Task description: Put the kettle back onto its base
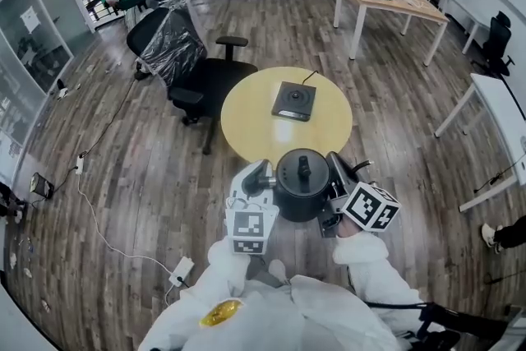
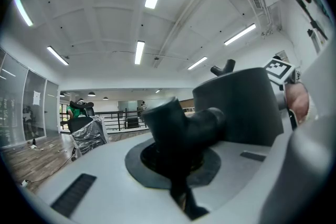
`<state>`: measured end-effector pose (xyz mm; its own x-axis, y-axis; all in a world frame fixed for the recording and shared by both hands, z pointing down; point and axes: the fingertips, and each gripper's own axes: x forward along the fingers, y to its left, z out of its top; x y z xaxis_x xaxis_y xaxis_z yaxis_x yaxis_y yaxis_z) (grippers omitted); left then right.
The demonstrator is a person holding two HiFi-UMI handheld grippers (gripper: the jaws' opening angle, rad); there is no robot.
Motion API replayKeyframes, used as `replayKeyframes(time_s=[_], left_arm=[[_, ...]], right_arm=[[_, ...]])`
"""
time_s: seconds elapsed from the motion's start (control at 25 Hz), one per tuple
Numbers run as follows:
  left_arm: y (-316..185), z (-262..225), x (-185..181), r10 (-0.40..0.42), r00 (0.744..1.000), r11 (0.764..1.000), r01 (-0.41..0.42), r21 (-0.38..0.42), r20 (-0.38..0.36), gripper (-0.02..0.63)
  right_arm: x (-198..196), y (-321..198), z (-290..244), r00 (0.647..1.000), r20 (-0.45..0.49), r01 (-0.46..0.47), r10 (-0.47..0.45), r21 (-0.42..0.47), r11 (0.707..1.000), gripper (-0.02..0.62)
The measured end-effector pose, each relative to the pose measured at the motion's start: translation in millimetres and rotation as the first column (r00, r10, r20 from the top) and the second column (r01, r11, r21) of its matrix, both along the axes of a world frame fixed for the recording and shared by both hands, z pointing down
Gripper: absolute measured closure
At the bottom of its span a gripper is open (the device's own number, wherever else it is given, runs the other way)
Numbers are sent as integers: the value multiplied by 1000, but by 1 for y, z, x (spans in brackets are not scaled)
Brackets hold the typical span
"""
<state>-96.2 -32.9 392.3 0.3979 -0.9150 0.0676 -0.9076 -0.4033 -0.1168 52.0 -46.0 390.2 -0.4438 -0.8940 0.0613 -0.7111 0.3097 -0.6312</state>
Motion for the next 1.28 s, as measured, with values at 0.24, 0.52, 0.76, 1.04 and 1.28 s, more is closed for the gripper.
replayKeyframes(time_s=[0.24, 0.52, 0.76, 1.04, 1.28], left_arm=[[-36, 2, -14, 17, 1000, 1000, -17, 2, -6, 607], [-57, 9, -12, 39, 999, 999, -39, -10, -11, 607], [-74, 11, -7, 58, 998, 998, -58, -12, -10, 607], [-100, 7, -4, 45, 999, 999, -45, -6, -1, 607], [-136, 10, -8, 36, 999, 999, -36, -2, 4, 607]], right_arm=[[-15, -33, 0, 1000, -3, -16, 16, 4, 1000, 584], [-12, -51, 7, 999, -11, -39, 39, -10, 999, 584], [-7, -65, 10, 998, -9, -59, 59, -12, 998, 584], [-4, -94, 6, 999, 1, -45, 45, -7, 999, 584], [-8, -131, 11, 999, 8, -37, 37, -11, 999, 584]])
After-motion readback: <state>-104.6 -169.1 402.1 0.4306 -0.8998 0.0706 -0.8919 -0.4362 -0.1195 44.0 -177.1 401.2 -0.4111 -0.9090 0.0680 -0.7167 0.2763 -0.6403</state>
